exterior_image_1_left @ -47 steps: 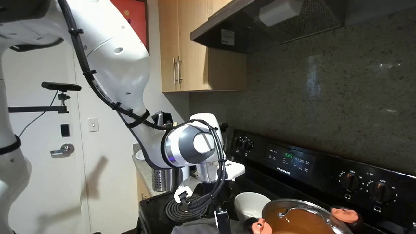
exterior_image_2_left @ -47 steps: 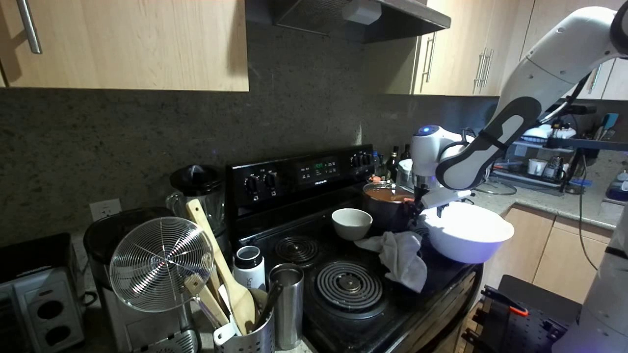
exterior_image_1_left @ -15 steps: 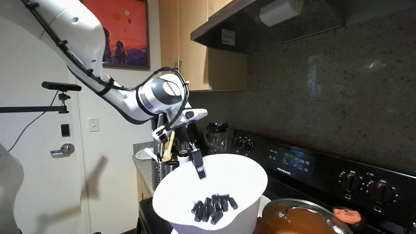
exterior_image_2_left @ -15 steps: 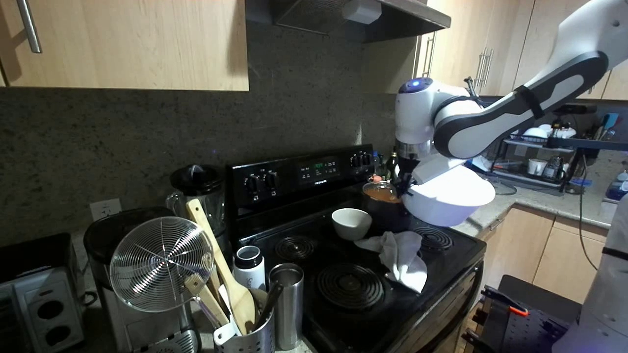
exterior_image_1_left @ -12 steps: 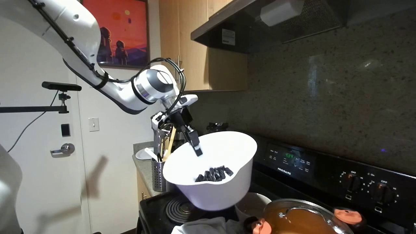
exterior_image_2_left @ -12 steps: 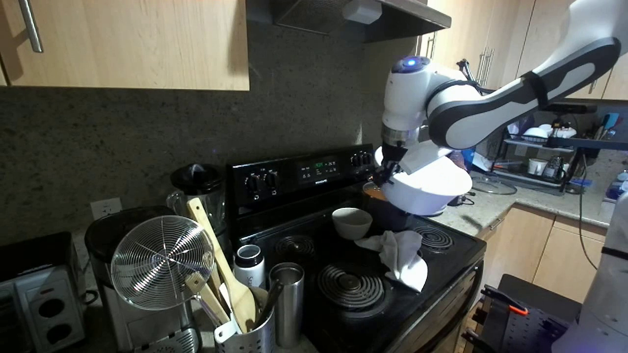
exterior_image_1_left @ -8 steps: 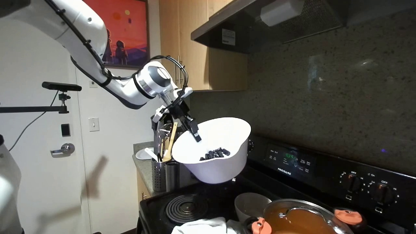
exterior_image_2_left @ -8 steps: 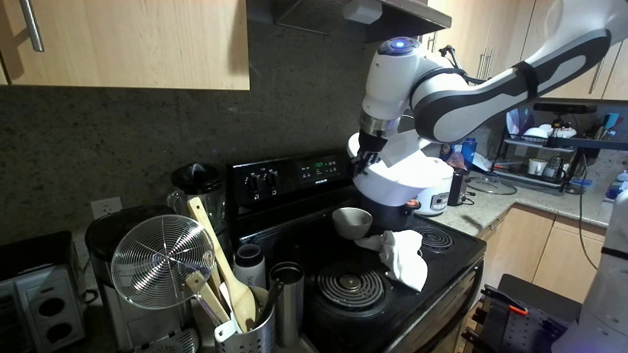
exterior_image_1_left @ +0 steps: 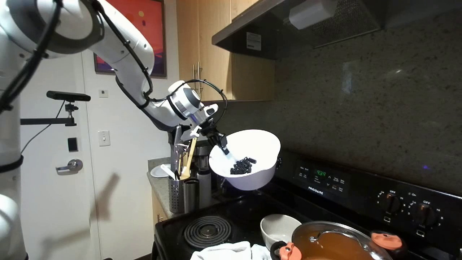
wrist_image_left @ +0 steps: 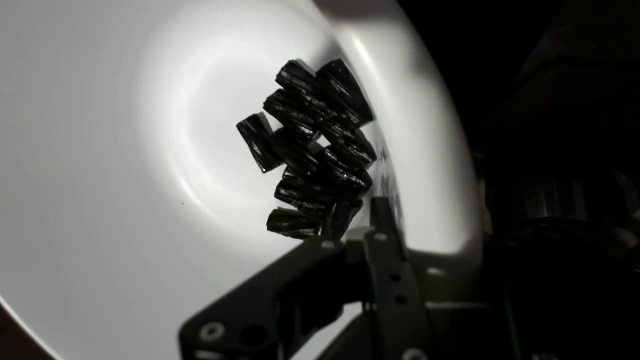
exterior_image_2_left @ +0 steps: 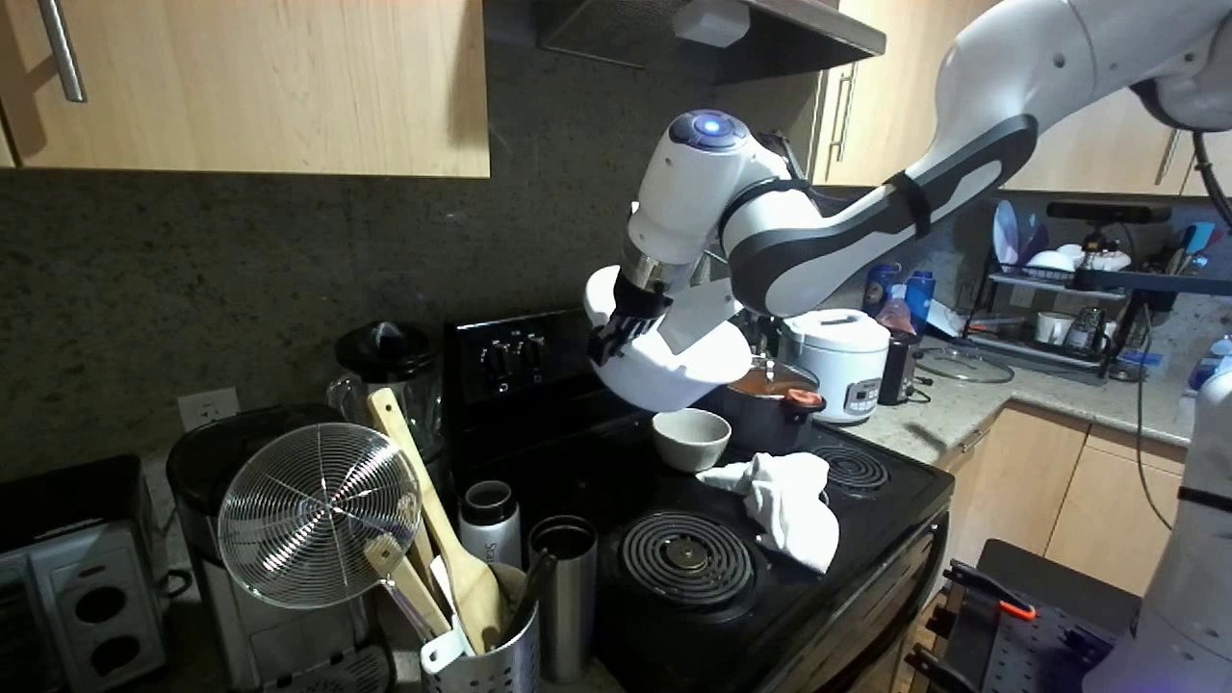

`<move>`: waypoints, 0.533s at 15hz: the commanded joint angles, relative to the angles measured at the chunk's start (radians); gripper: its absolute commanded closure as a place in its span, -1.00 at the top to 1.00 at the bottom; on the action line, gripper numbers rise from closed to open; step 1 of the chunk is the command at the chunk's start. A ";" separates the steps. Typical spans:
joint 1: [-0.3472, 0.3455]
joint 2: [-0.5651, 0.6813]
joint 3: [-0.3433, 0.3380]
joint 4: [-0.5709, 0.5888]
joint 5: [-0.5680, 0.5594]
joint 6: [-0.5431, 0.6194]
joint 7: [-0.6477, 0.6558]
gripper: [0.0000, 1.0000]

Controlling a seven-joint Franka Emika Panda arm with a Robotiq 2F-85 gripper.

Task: Move the white bottle closer to the silver bottle then move the large white bowl to the back left of the stove, then move the small white bowl to the front left of the stove

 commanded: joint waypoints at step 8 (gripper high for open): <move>0.181 0.257 -0.057 0.274 -0.033 -0.081 -0.292 -0.89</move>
